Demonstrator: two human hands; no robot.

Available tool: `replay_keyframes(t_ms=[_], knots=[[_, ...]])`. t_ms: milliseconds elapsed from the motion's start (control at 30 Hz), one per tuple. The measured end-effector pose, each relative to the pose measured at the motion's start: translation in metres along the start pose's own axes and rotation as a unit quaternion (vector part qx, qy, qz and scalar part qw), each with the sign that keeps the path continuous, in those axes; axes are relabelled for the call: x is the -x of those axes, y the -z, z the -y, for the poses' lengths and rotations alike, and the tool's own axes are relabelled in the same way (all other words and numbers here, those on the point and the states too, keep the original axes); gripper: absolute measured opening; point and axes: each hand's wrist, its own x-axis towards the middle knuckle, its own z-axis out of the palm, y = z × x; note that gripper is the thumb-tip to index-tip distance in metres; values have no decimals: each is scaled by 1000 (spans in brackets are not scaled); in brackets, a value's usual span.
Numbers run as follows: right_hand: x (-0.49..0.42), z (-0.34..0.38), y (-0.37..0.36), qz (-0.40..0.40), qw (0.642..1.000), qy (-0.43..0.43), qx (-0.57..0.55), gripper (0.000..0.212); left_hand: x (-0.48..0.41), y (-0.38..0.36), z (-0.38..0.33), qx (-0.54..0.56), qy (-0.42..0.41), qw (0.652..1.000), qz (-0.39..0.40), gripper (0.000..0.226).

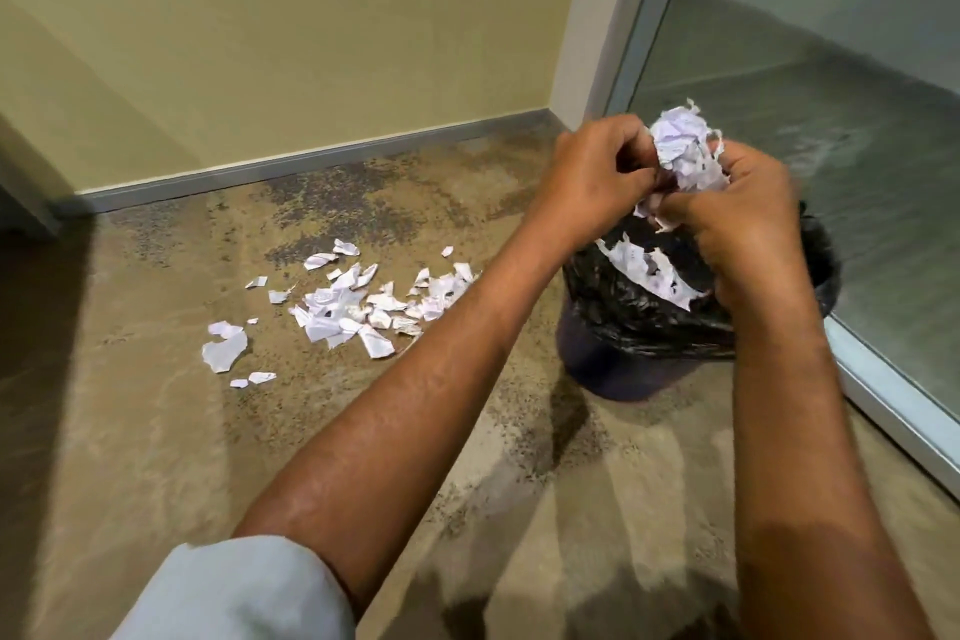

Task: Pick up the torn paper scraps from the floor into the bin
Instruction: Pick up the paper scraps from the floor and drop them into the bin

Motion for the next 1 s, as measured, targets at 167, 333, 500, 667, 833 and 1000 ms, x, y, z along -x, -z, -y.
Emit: replay_keyframes(t_ms=[167, 333, 500, 667, 833, 1000], knots=[[-16, -33, 25, 22, 997, -55, 47, 43, -9, -43, 5, -36, -5, 996, 76, 11], [-25, -48, 34, 28, 985, -79, 154, 40, -16, -65, 14, -100, -2, 982, 158, 13], [-29, -48, 38, -1, 965, -62, 256, 43, -16, -61, 16, -144, 7, 977, 159, 15], [-26, -34, 36, -69, 964, -49, 253, 26, -8, -35, 21, -108, 13, 986, 126, 19], [-17, -7, 6, -59, 990, 39, 123, 9, 3, 8, 31, -67, 20, 996, 55, 15], [6, 25, -52, 19, 992, 108, 57, 7, 19, 65, 53, -38, 72, 997, 17, 12]])
